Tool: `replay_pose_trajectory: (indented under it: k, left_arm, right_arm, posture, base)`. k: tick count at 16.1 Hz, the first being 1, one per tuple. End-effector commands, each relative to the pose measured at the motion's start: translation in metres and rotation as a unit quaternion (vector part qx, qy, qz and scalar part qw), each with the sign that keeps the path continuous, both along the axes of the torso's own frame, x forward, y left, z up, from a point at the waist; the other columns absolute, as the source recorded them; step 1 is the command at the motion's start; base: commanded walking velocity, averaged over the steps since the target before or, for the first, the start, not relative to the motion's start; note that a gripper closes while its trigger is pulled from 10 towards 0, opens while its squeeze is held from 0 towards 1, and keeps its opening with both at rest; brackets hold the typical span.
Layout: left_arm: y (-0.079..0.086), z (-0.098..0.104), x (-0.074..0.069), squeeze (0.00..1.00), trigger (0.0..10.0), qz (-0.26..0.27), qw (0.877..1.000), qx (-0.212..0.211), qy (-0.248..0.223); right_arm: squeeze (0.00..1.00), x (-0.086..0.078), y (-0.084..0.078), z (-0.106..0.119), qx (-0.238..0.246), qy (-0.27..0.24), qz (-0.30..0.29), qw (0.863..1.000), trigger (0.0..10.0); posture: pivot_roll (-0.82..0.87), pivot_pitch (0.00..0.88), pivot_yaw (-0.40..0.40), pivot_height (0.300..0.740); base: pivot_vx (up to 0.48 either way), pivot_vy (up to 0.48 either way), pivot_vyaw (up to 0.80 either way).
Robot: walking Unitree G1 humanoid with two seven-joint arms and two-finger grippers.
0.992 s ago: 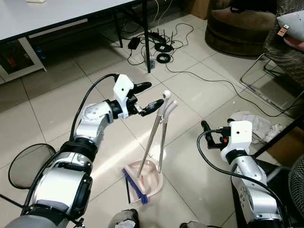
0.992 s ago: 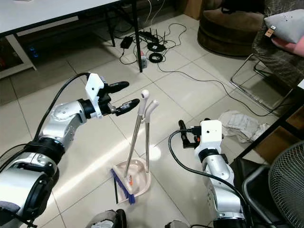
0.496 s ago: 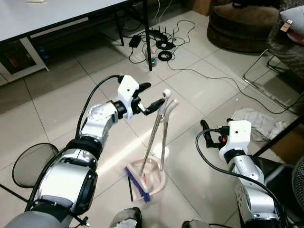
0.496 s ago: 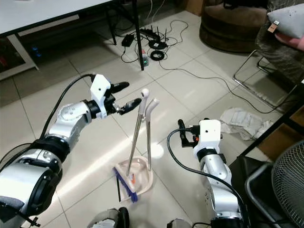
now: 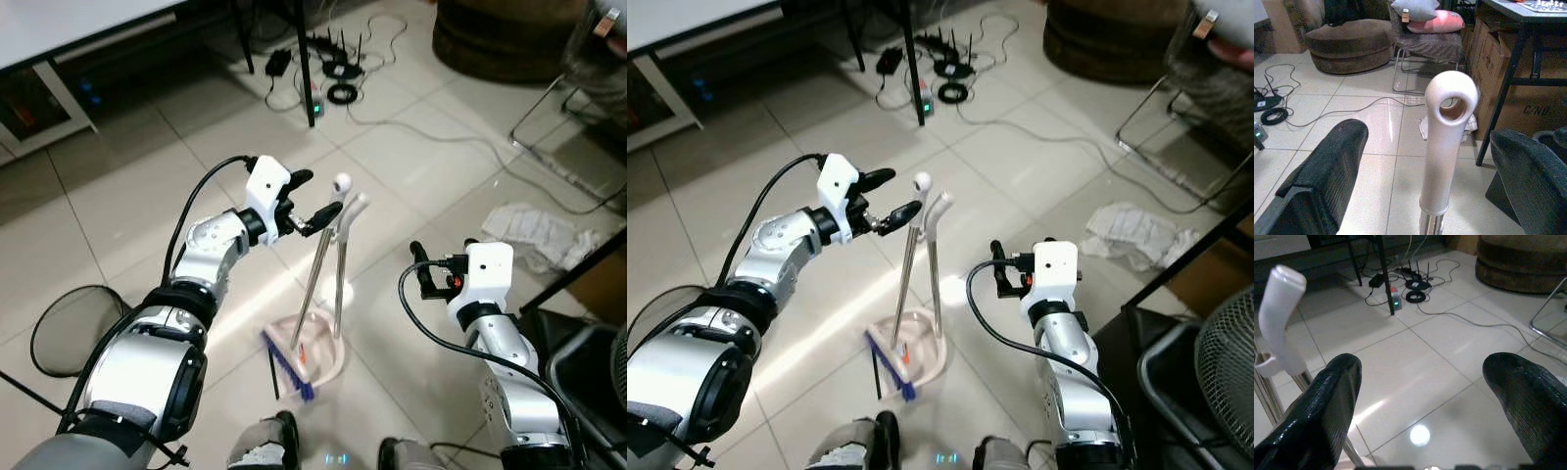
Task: Sweep floor
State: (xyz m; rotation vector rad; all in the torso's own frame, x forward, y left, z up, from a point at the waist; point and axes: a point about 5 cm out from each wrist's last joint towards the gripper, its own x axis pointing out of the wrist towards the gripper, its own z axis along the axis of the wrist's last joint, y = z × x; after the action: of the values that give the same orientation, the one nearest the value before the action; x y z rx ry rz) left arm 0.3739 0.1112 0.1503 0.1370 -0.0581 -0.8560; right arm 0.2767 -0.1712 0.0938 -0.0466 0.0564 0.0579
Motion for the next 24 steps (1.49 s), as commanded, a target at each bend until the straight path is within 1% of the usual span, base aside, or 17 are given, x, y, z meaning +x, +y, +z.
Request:
replay_pose_trajectory:
  k: [1,7,10,13,15,20,24]
  left_arm:
    - [0.0012,0.0024,0.0017,0.0,10.0,0.005,1.0,0.004,-0.004]
    - [-0.0012,0.0036,0.0028,0.0,10.0,0.011,1.0,0.005,-0.008]
    - [-0.0006,0.0059,0.0047,0.0,10.0,0.026,1.0,0.007,-0.016]
    - [0.0001,0.0051,0.0057,0.0,10.0,0.045,0.999,0.02,-0.024]
    - [0.0008,0.0053,0.007,0.0,10.0,0.061,0.998,0.015,-0.024]
    - [-0.0002,0.0076,0.0078,0.0,10.0,0.074,0.997,0.009,-0.037]
    - [-0.0047,0.0063,0.0073,0.0,10.0,0.077,0.996,-0.004,-0.033]
  right_arm:
    - [0.0,-0.0015,0.0004,0.0028,0.0,-0.002,-0.003,1.0,10.0]
    - [0.0,-0.0054,-0.0005,0.0031,-0.002,0.0,-0.006,1.0,10.0]
    - [0.0,-0.0062,0.0002,0.0042,-0.002,0.0,-0.007,1.0,10.0]
    - [0.0,-0.0067,0.0011,0.0043,-0.002,0.002,-0.006,1.0,10.0]
    - [0.0,-0.0071,0.0015,0.0045,-0.002,0.002,-0.006,1.0,10.0]
    - [0.0,-0.0075,0.0018,0.0042,-0.004,0.005,-0.005,1.0,10.0]
    - [0.0,-0.0067,0.0011,0.0047,-0.006,0.004,-0.005,1.0,10.0]
  posture:
    - [-0.04,0.249,0.107,0.74]
    - [-0.04,0.286,0.109,0.74]
    - [-0.04,0.299,0.111,0.74]
    - [-0.04,0.307,0.114,0.74]
    - [-0.04,0.309,0.113,0.74]
    - [-0.05,0.305,0.111,0.74]
    - [-0.06,0.3,0.112,0.74]
  base:
    - [0.0,0.0,0.0]
    - [0.0,0.0,0.0]
    - [0.0,0.0,0.0]
    - [0.0,0.0,0.0]
    - [0.0,0.0,0.0]
    - [0.0,0.0,0.0]
    - [0.0,0.0,0.0]
